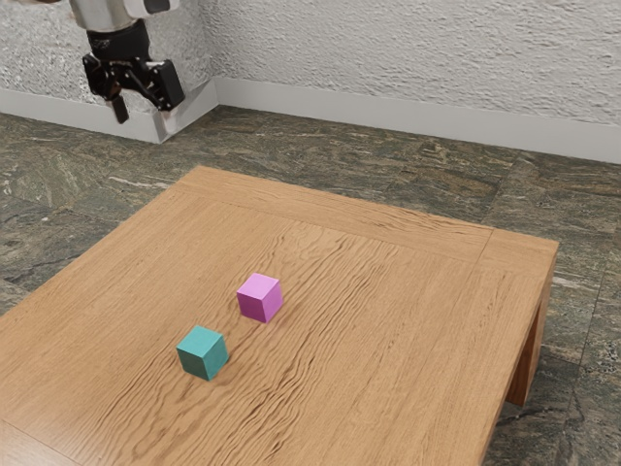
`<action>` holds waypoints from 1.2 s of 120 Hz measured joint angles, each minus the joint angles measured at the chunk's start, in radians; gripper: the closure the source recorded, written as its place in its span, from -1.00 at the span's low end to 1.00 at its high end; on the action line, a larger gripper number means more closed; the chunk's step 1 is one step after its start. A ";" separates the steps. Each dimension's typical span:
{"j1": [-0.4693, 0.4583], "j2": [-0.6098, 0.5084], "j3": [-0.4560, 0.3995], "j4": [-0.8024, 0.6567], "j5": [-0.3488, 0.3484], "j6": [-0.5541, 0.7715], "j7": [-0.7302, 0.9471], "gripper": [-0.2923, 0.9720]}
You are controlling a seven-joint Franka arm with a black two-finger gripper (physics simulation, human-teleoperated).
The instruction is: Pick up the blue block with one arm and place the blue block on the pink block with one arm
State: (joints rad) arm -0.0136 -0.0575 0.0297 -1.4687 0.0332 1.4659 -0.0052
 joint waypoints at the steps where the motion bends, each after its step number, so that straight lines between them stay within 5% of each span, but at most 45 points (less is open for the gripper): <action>1: 0.002 0.000 0.000 0.000 0.001 -0.003 0.000 -0.54; 20: 0.022 -0.001 0.001 0.009 0.006 -0.038 -0.004 -0.54; 33: 0.020 0.036 -0.002 0.260 0.005 -0.121 -0.006 -0.54; 45: 0.014 0.047 -0.007 0.344 0.002 -0.186 -0.008 -0.54; 90: -0.021 0.078 -0.003 0.354 -0.002 -0.273 -0.012 -0.54; 121: 0.007 -0.117 -0.009 -0.369 -0.081 0.060 -0.014 -0.54; 144: 0.008 -0.158 -0.030 -0.639 -0.053 0.332 -0.004 -0.54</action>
State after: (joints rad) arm -0.0058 -0.2150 -0.0006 -2.1073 -0.0195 1.7974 -0.0093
